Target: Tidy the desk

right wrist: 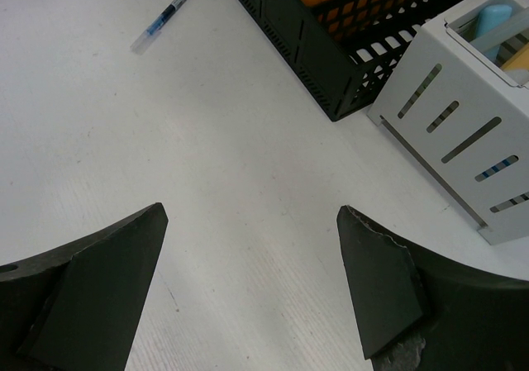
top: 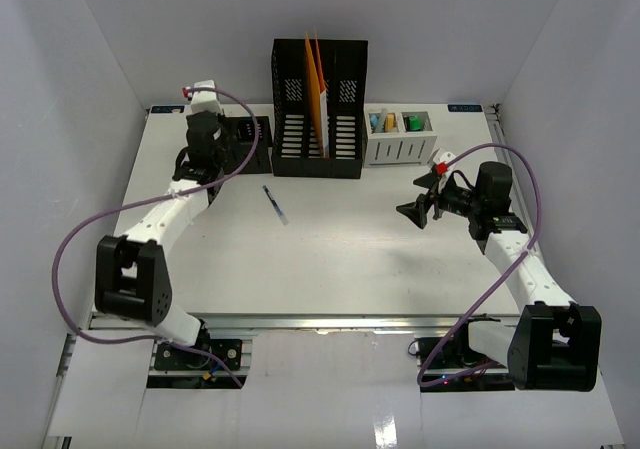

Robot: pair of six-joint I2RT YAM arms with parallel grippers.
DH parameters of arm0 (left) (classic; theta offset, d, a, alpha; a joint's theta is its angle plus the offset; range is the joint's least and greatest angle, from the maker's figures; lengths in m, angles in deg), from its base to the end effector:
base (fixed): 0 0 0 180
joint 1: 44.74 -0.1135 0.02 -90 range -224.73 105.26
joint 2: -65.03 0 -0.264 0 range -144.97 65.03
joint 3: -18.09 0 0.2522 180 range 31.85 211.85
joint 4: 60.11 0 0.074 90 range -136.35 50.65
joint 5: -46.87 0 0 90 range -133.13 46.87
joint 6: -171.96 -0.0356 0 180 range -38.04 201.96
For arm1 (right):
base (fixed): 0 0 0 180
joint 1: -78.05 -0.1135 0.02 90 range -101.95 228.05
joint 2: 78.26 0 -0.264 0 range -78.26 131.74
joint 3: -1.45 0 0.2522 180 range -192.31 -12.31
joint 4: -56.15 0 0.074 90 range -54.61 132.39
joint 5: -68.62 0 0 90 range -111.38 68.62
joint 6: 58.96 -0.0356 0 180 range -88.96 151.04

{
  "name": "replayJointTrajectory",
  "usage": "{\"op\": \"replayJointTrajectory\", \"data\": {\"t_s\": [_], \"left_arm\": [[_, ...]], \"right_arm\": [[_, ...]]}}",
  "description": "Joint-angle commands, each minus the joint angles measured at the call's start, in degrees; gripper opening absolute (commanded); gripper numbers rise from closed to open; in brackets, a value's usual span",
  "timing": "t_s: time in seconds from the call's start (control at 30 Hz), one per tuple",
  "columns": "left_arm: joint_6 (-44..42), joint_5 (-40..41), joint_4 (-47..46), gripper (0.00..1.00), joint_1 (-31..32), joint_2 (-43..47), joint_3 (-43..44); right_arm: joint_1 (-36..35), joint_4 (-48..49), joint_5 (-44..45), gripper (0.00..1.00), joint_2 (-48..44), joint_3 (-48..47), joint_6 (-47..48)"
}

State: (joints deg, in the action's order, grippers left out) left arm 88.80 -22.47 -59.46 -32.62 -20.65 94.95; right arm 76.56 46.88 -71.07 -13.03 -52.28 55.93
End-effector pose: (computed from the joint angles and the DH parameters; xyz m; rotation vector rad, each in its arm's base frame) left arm 0.3499 -0.0623 0.3204 -0.1845 1.7160 0.0687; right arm 0.2465 0.0336 0.2685 -0.9435 1.5756 0.5483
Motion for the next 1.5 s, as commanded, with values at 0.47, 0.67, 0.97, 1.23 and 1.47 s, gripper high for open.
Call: {"op": "replayJointTrajectory", "data": {"t_s": [0.47, 0.67, 0.97, 1.23, 1.47], "left_arm": [[-9.52, -0.86, -16.67, 0.11, -5.43, -20.36, 12.34], [-7.0, -0.25, -17.48, 0.39, -5.43, -18.7, 6.76], [0.57, -3.8, -10.4, 0.65, -5.52, -8.73, 2.91], [15.24, -35.71, 9.71, 0.58, -5.52, 5.15, -1.18], [32.42, -41.65, 26.61, 0.95, -4.34, 6.2, -8.12]], "right_arm": [[0.27, 0.78, -0.65, 0.9, 0.84, -1.28, 1.88], [0.27, 0.26, -0.56, 0.9, 1.74, -1.52, 2.12], [0.27, 0.42, -0.5, 0.9, 0.98, -1.52, 1.05], [0.27, -0.27, -0.95, 0.9, 0.69, -1.96, 0.86], [0.27, -0.62, -1.19, 0.9, 1.1, -2.42, 0.23]]}}
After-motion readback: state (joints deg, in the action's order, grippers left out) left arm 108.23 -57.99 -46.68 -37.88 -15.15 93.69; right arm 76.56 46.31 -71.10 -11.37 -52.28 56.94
